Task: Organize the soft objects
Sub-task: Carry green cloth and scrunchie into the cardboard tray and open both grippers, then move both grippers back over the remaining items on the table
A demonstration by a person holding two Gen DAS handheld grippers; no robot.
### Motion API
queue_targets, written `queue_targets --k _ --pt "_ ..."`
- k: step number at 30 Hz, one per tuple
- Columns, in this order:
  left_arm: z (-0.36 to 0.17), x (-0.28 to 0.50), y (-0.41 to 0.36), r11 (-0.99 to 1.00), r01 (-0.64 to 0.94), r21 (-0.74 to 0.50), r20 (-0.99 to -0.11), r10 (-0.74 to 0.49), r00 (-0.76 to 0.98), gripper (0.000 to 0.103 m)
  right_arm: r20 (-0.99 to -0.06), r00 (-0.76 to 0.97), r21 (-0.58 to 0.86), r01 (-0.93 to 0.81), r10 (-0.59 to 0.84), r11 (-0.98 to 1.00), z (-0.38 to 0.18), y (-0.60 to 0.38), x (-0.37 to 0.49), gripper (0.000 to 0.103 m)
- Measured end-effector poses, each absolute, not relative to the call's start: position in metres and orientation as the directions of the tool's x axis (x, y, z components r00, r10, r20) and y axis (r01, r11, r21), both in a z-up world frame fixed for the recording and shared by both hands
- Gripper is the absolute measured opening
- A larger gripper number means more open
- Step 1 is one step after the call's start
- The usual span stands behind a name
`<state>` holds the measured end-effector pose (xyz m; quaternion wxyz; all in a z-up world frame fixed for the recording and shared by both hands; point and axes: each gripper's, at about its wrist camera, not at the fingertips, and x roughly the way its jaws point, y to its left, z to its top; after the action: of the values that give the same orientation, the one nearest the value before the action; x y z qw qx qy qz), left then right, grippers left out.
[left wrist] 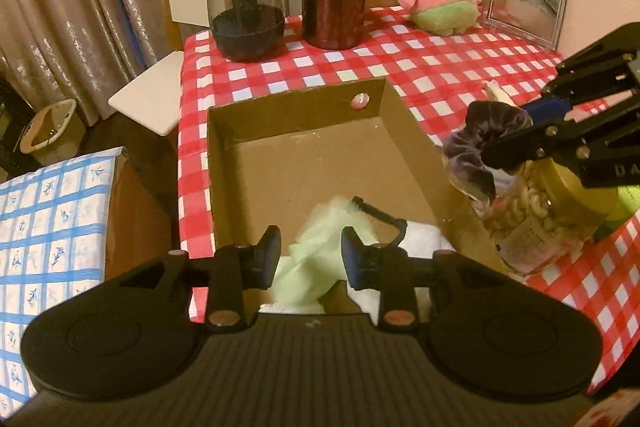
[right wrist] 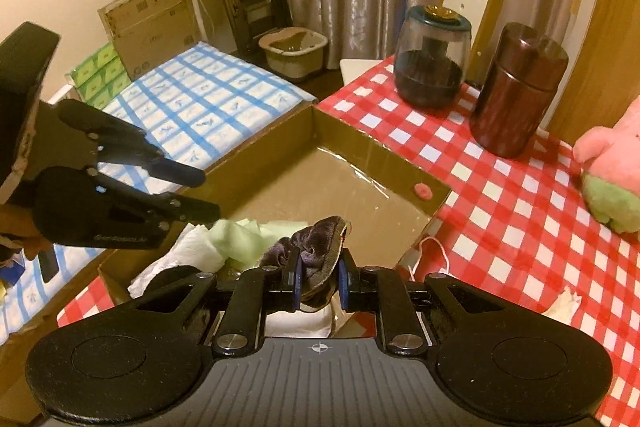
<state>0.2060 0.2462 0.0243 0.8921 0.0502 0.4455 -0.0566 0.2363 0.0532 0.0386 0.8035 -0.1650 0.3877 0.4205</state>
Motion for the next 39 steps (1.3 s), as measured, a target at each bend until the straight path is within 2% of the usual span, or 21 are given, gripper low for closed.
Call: queue_targets --k 6,9,10,12,13,14,18,26,29,31,36,39 --pt "0.028 0.191 0.248 0.992 0.12 0.046 -0.77 -0.041 0.636 0.037 -0.761 0.338 0.078 -0.8 0.554 0.595 0.033 0.058 0.239 0.017" --pt "0.031 0.184 0.249 0.992 0.109 0.059 -0.755 -0.027 0.655 0.044 -0.757 0.325 0.101 -0.799 0.567 0.593 0.031 0.062 0.24 0.018" --pt "0.032 0.181 0.249 0.993 0.104 0.063 -0.747 -0.022 0.664 0.046 -0.755 0.318 0.112 -0.799 0.574 0.591 0.031 0.063 0.24 0.021" --pt "0.033 0.177 0.25 0.993 0.097 0.067 -0.738 -0.016 0.674 0.047 -0.746 0.302 0.143 -0.798 0.594 0.586 0.029 0.063 0.242 0.037" --pt "0.034 0.175 0.25 0.993 0.094 0.071 -0.734 -0.012 0.679 0.049 -0.738 0.306 0.152 -0.792 0.601 0.591 0.03 0.063 0.243 0.051" --pt "0.035 0.174 0.251 0.993 0.094 0.074 -0.731 -0.01 0.682 0.049 -0.727 0.31 0.164 -0.787 0.612 0.594 0.032 0.061 0.243 0.057" --pt "0.037 0.169 0.25 0.994 0.089 0.071 -0.722 -0.01 0.692 0.055 -0.696 0.331 0.159 -0.794 0.637 0.586 0.045 0.053 0.238 0.058" --pt "0.048 0.156 0.232 0.991 0.119 0.057 -0.674 -0.049 0.737 0.055 -0.618 0.428 0.123 -0.776 0.66 0.618 0.093 -0.016 0.224 0.058" --pt "0.056 0.148 0.221 0.989 0.136 0.051 -0.65 -0.071 0.756 0.057 -0.594 0.495 0.097 -0.739 0.634 0.667 0.109 -0.058 0.216 0.058" --pt "0.061 0.144 0.214 0.989 0.145 0.04 -0.642 -0.086 0.762 0.066 -0.584 0.534 0.092 -0.705 0.612 0.703 0.117 -0.088 0.211 0.058" --pt "0.075 0.132 0.197 0.991 0.127 -0.039 -0.627 -0.123 0.77 0.067 -0.571 0.627 0.077 -0.601 0.529 0.795 0.122 -0.154 0.189 0.058" --pt "0.082 0.122 0.183 0.991 0.124 -0.044 -0.606 -0.125 0.786 0.069 -0.569 0.655 0.081 -0.557 0.497 0.827 0.118 -0.185 0.172 0.058"
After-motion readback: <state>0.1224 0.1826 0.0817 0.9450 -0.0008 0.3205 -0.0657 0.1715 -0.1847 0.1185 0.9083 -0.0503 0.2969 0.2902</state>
